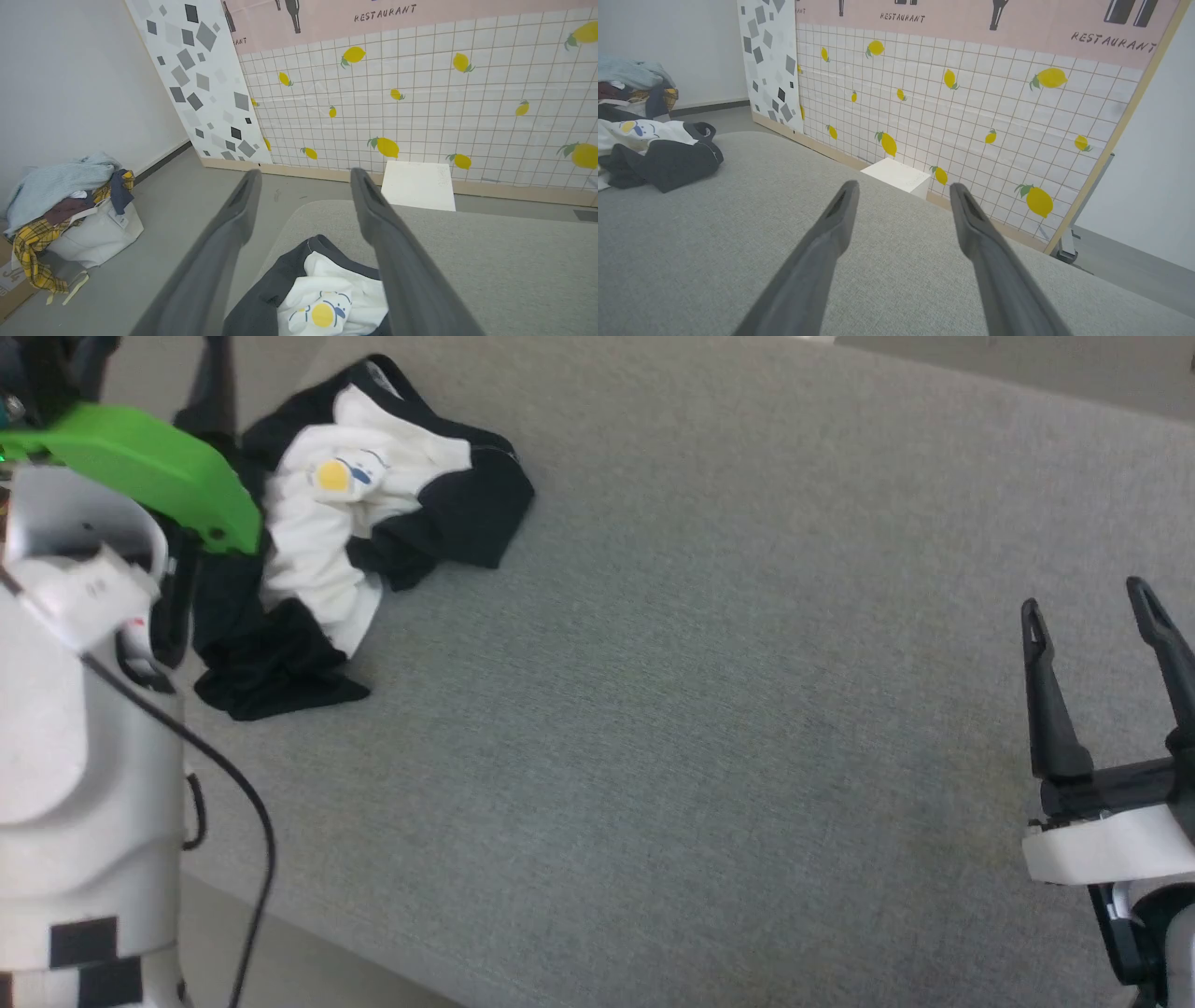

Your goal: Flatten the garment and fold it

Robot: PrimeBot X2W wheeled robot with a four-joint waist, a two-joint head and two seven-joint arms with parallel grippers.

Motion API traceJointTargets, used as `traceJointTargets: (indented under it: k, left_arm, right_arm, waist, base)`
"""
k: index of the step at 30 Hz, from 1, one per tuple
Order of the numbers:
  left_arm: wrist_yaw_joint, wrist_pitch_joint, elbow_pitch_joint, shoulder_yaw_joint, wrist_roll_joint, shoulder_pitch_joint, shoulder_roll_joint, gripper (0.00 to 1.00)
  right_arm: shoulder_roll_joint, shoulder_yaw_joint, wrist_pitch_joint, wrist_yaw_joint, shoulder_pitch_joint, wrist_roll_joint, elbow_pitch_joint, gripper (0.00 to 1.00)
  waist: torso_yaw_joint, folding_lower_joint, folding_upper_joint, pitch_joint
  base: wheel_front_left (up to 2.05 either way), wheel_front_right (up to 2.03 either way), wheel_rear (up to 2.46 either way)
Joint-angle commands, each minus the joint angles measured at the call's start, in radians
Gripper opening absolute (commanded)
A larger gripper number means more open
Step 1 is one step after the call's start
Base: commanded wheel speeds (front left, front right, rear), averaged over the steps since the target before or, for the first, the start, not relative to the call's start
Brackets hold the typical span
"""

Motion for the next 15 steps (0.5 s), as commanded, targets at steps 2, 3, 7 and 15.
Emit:
traceJointTargets:
  k: [2, 3, 7, 15]
  left_arm:
    - [-0.011, 0.038, 0.056, 0.007, -0.026, -0.035, 0.019, 1.0]
    - [-0.015, 0.047, 0.073, 0.002, -0.023, -0.043, 0.029, 1.0]
    - [-0.033, 0.081, 0.135, -0.021, -0.028, -0.06, 0.055, 1.0]
    - [-0.009, 0.208, 0.259, -0.028, -0.029, -0.046, 0.084, 1.0]
  right_arm:
    - [-0.012, -0.004, 0.01, -0.002, -0.019, 0.013, -0.02, 1.0]
    - [-0.016, -0.006, 0.012, -0.002, -0.02, 0.015, -0.026, 1.0]
    - [-0.035, -0.009, 0.024, -0.002, -0.031, 0.022, -0.053, 1.0]
    - [-0.071, -0.029, 0.051, -0.002, -0.052, 0.036, -0.101, 1.0]
  waist:
    - [-0.062, -0.0002, 0.0, 0.115]
    - [-0.067, -0.0002, 0.0, 0.126]
    - [-0.09, -0.0002, 0.0, 0.176]
    - [-0.116, -0.0002, 0.0, 0.251]
  base:
    - [0.0, 0.0, 0.0]
    - [0.0, 0.0, 0.0]
    - [0.0, 0.0, 0.0]
    - [0.0, 0.0, 0.0]
